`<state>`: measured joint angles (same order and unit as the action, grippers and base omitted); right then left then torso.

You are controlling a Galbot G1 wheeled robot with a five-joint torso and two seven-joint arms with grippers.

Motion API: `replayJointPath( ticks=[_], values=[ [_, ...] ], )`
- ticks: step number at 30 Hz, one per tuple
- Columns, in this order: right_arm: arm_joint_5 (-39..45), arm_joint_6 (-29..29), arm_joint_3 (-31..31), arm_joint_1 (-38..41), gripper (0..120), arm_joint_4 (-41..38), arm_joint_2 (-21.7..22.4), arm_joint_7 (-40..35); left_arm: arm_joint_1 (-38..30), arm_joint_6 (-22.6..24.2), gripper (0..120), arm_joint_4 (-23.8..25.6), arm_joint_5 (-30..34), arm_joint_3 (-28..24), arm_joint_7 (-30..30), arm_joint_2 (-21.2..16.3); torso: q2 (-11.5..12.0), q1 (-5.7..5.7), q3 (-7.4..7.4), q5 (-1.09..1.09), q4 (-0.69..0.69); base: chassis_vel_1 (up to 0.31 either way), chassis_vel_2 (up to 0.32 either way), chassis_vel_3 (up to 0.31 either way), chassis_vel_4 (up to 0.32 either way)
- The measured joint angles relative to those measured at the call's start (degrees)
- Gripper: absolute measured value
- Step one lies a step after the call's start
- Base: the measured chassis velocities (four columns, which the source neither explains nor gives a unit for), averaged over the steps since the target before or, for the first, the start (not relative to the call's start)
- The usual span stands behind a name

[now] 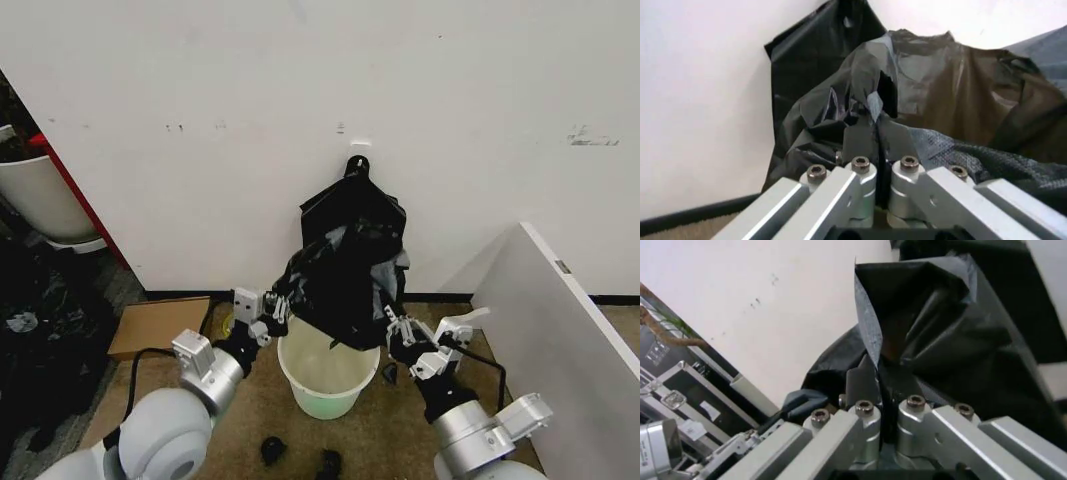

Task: Place the garbage bag over the trash bin.

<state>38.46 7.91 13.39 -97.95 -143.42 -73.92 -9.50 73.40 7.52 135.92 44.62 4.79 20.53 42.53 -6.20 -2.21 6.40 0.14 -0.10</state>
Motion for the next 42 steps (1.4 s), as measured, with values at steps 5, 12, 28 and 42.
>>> replayJointPath(
  ticks=[5, 12, 28, 42],
  values=[
    [2.89, 1.18, -0.33, -1.29, 0, 0.00, -1.05, -1.30, 0.33, 0.15, 0, 0.54, 0.05, -0.04, 0.32, 0.49, 0.00, 0.00, 0.00, 0.00, -0.01, 0.000, 0.000, 0.000, 0.000],
    [10.76, 3.26, 3.28, -1.11, 0, 0.08, -0.72, -4.17, -2.02, 0.96, 0, 2.57, 3.45, 0.38, 1.09, 0.28, 0.00, 0.00, 0.00, 0.01, -0.01, 0.000, 0.000, 0.000, 0.000],
    [13.56, 3.36, 10.08, 0.40, 0, 0.17, 2.06, -5.22, -3.80, 0.17, 0, -9.01, 3.40, -6.40, 1.63, 9.15, 0.00, 0.00, 0.00, 0.00, -0.01, 0.000, 0.000, 0.000, 0.000],
    [6.84, 1.50, 2.57, 3.13, 0, 7.77, -1.64, -3.84, -3.77, -0.65, 0, -18.74, 2.14, -9.20, 1.84, 16.33, 0.00, -0.01, 0.00, 0.00, -0.01, 0.000, 0.000, 0.000, 0.000]
  ],
)
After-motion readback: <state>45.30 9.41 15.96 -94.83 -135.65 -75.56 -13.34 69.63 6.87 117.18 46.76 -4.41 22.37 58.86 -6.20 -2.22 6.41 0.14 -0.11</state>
